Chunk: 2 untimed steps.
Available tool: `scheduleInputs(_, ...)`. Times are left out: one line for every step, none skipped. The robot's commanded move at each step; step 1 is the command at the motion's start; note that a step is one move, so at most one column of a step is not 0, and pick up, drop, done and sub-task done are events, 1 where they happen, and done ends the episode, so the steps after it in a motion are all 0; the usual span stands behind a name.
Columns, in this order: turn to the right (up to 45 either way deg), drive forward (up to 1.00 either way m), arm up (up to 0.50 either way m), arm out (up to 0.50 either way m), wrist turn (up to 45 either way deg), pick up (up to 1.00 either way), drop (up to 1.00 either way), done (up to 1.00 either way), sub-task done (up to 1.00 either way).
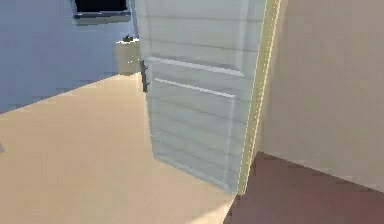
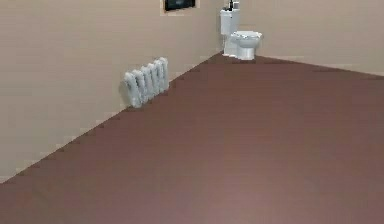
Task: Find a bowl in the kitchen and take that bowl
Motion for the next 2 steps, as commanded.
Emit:
scheduleInputs(-33.0,0.00,0.00,0.00,0.0,0.00,0.00,0.00,0.00)
scheduleInputs(0.0,1.00,0.00,0.00,0.0,0.00,0.00,0.00,0.00)
